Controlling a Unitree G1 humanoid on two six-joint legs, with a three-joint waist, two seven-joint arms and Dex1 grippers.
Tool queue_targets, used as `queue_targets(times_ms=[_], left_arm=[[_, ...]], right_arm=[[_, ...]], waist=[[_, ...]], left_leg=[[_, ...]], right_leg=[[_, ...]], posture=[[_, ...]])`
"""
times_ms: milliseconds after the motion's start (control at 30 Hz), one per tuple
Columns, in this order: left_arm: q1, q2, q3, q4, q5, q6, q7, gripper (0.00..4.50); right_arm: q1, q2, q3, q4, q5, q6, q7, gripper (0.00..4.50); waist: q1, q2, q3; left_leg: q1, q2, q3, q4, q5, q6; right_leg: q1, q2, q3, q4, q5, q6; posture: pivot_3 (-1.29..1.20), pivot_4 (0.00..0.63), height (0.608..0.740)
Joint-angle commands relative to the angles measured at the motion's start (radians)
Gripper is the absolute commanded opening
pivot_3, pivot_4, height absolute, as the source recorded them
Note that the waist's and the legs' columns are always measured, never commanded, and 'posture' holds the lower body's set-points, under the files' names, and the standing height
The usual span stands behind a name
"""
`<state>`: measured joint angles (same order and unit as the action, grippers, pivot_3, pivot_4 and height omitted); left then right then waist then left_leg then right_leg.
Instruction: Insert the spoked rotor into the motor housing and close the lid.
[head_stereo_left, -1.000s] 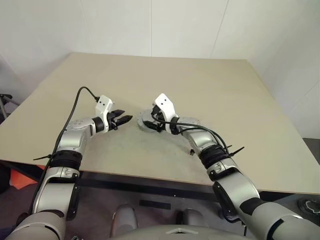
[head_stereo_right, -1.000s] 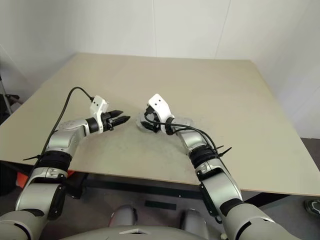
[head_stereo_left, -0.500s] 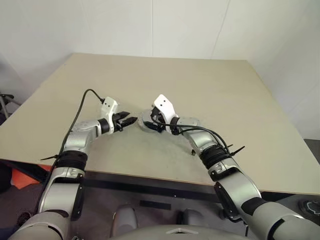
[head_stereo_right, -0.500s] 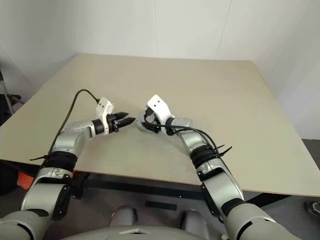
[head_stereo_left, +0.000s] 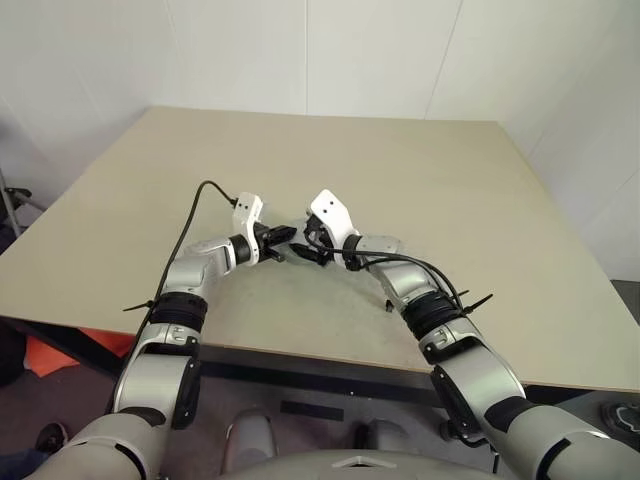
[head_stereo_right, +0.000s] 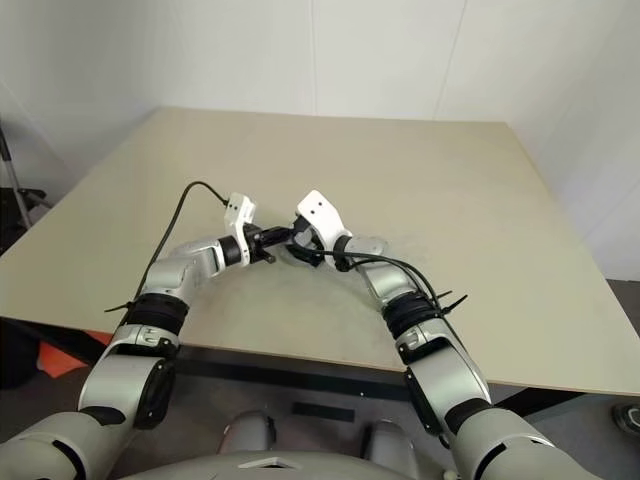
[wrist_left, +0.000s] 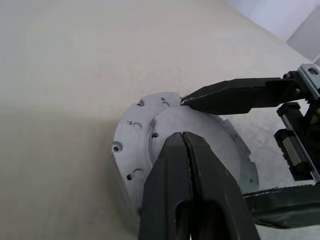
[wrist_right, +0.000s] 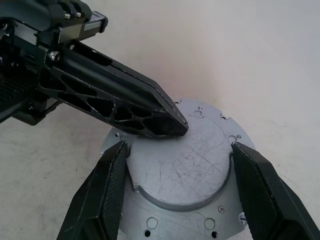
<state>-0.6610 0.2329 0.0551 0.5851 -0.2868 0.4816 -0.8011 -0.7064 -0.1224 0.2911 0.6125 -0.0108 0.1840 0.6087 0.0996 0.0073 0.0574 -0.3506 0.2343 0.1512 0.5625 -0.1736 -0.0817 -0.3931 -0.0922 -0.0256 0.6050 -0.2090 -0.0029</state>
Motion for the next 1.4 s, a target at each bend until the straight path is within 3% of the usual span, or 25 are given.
queue_targets(times_ms=[33, 367, 900, 1067, 1200, 1400], left_arm=[[-0.013, 0.009, -0.014, -0.006, 0.01, 0.043, 0.022, 0.02], [-0.026, 0.05, -0.073, 0.058, 0.074, 0.157, 0.103, 0.02], [-0.021, 0.047, -0.064, -0.057, -0.025, 0.333, -0.004, 0.02], [-0.016, 0.052, -0.067, -0.069, -0.031, 0.346, -0.003, 0.02], [-0.014, 0.054, -0.069, -0.073, -0.029, 0.349, -0.001, 0.0], [-0.013, 0.054, -0.075, -0.076, -0.028, 0.35, 0.003, 0.0]], right_arm=[[0.031, -0.041, 0.007, 0.053, -0.055, 0.06, -0.023, 3.18], [0.037, -0.03, -0.038, -0.018, -0.008, 0.132, -0.036, 3.18], [0.035, -0.039, -0.074, -0.062, 0.009, 0.199, -0.071, 3.18], [0.034, -0.037, -0.079, -0.061, 0.015, 0.201, -0.066, 3.18], [0.043, -0.044, -0.071, -0.091, 0.017, 0.193, -0.048, 4.44], [0.042, -0.068, -0.101, -0.187, 0.056, 0.218, -0.018, 4.47]], waist=[[0.0, 0.001, 0.0], [0.001, 0.005, -0.003], [0.004, 0.006, -0.004], [0.004, 0.005, -0.004], [0.004, 0.005, -0.004], [0.009, 0.005, -0.004]], left_leg=[[0.0, 0.0, 0.0, 0.0, 0.0, 0.0], [0.0, -0.001, 0.0, 0.0, 0.0, 0.0], [-0.001, -0.003, -0.001, -0.002, 0.0, 0.0], [-0.002, -0.005, -0.001, -0.01, 0.0, 0.001], [-0.002, -0.01, -0.001, -0.018, 0.0, 0.0], [-0.005, -0.01, -0.001, -0.019, 0.0, 0.0]], right_leg=[[0.0, 0.0, 0.0, 0.0, 0.0, 0.0], [0.002, -0.001, 0.0, -0.002, -0.001, 0.002], [0.004, -0.002, 0.0, -0.005, -0.003, 0.004], [0.007, -0.002, 0.0, -0.018, -0.003, 0.005], [0.006, -0.007, 0.002, -0.02, -0.003, 0.005], [0.007, -0.007, 0.001, -0.02, -0.003, 0.004]], posture=[[0.0, 0.0, 0.74], [0.0, 0.0, 0.74], [0.0, 0.0, 0.74], [0.0, 0.0, 0.74], [0.0, 0.0, 0.74], [0.0, 0.0, 0.74]])
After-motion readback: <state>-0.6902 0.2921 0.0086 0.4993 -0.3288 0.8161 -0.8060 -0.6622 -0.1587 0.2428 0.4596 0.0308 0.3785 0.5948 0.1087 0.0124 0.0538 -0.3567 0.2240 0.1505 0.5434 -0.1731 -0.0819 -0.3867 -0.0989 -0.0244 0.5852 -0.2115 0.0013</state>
